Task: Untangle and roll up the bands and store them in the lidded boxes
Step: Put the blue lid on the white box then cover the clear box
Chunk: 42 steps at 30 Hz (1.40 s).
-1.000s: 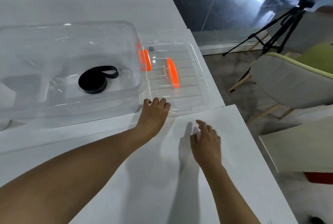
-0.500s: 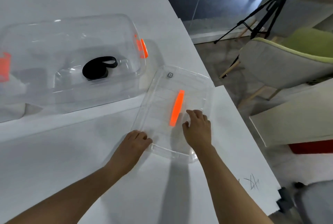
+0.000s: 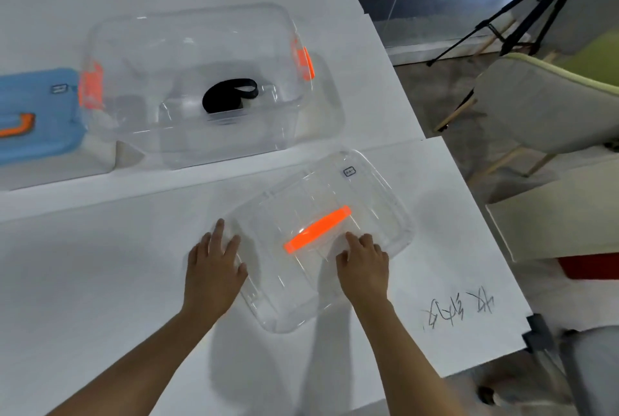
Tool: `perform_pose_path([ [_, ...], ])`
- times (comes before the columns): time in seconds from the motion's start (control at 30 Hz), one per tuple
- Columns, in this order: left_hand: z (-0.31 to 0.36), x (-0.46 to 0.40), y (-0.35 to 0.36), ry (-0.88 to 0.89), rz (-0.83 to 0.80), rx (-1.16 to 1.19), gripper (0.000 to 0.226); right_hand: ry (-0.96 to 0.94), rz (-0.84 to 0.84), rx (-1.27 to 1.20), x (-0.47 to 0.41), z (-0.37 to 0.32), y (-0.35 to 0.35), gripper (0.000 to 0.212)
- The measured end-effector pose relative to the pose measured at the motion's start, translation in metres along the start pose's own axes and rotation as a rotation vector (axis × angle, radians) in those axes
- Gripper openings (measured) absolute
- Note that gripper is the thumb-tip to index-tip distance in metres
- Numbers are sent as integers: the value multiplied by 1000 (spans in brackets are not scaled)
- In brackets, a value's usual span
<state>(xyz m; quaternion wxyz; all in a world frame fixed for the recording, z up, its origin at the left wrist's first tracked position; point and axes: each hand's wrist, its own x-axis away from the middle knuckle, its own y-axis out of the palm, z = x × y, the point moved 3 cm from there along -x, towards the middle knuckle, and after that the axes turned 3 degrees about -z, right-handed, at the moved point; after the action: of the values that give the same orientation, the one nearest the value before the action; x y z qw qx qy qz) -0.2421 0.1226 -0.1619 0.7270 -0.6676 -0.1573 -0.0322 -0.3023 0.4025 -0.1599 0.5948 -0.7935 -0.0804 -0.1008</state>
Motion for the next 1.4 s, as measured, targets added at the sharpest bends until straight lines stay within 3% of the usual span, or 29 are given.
perform_pose_path([
  [0.13,-11,13,-11,-239,-70,112,73,22,32,-101,-4,3,-13,29],
  [0.23,-1,25,-18,-390,-100,277,58,119,63,-137,-36,21,-38,52],
  [0.37,11,39,-12,-480,-235,425,52,175,-119,-59,-86,39,-55,76],
  [0.47,16,42,-2,-473,-344,567,44,224,-251,-56,-102,45,-49,75],
  [0.53,15,42,1,-516,-346,703,35,272,-232,-61,-100,45,-47,70],
  [0.77,-15,43,-3,-687,-178,890,23,473,-161,-214,-54,57,-33,53],
  [0.9,-28,47,-22,-700,-68,996,51,523,-116,-444,-34,50,-20,47],
  [1.2,-47,40,-104,-520,281,1081,51,483,285,-829,-30,5,-72,32],
  [1.4,-66,12,-161,-441,430,1057,56,329,332,-886,-59,-42,-121,33],
])
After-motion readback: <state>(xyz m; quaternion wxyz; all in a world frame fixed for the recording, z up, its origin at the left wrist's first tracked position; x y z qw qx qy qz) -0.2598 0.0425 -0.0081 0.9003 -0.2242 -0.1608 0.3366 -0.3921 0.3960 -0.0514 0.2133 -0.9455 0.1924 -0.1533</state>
